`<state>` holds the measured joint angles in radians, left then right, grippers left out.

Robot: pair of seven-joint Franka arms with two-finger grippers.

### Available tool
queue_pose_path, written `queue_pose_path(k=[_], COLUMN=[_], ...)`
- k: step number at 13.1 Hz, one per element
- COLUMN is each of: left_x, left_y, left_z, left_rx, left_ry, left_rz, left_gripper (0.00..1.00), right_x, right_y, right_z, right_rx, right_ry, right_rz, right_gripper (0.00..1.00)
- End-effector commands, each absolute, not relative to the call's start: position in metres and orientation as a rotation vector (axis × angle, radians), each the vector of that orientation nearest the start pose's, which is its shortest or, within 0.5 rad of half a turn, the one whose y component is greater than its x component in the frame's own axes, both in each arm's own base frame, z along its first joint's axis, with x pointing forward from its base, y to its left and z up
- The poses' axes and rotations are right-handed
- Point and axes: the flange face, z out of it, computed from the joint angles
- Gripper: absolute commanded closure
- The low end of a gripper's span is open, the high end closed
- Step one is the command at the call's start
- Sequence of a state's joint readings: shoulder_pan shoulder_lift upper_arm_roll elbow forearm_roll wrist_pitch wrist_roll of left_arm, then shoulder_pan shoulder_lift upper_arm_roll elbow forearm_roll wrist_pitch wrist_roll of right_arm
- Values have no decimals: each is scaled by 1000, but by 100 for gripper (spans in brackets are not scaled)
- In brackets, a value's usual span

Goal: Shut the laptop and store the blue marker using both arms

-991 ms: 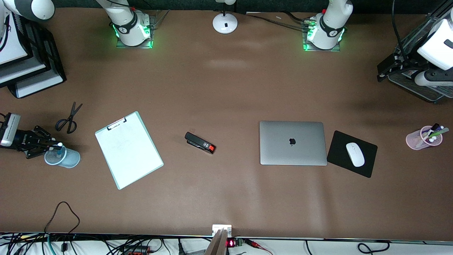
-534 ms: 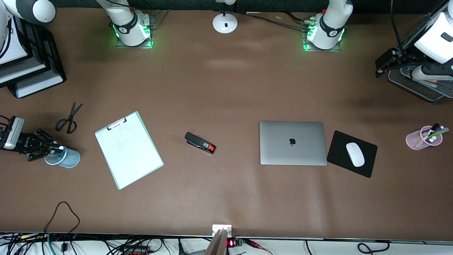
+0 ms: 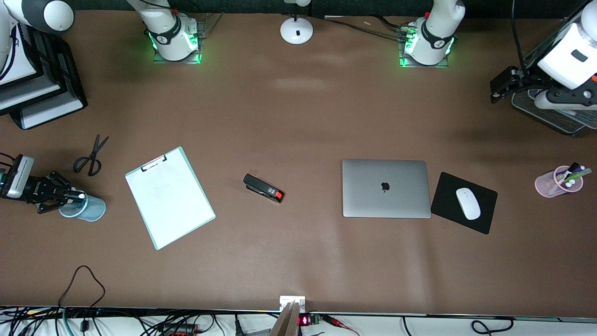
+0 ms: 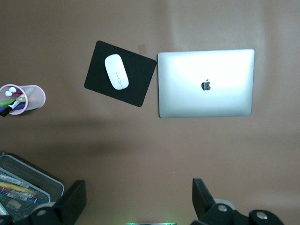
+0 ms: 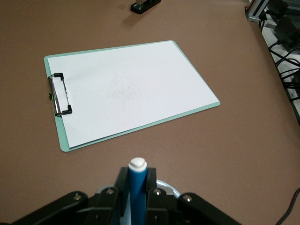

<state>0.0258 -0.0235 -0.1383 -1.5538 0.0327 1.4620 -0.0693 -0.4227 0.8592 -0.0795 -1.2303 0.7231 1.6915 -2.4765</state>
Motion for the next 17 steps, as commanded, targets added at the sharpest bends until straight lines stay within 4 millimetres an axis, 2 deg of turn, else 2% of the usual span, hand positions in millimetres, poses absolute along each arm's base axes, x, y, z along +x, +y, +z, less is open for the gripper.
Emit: queue_pose_path(k=[1,5,6,8,10,13,17], left_x=[527,528,527,527,528,528,530], left_y=[-52,-49,-49,-49,-49,-50,-51], left_z=[638,637,638,638,637,638,637], left_rx=[-3113,-3115,-3114,-3115,-3116,-3127,-3136], left_ry=[148,139,139,139,139,139,140], left_rz=[85,85,85,83,83,79,70], left_gripper=[0,0,0,0,0,0,0], right_x=[669,664,664,663,665,668,677], right_y=[-280,-276,-273,-264,-240,-209,-153], right_z=[254,273,295,331,381,420,456], right_rx=[2249,2467,2485,2614,2722,2844,2986], right_ry=[2569,2501,2490,2420,2338,2212,2004], right_rz=[1087,1037,1026,883,743,599,399], right_gripper=[0,0,0,0,0,0,0])
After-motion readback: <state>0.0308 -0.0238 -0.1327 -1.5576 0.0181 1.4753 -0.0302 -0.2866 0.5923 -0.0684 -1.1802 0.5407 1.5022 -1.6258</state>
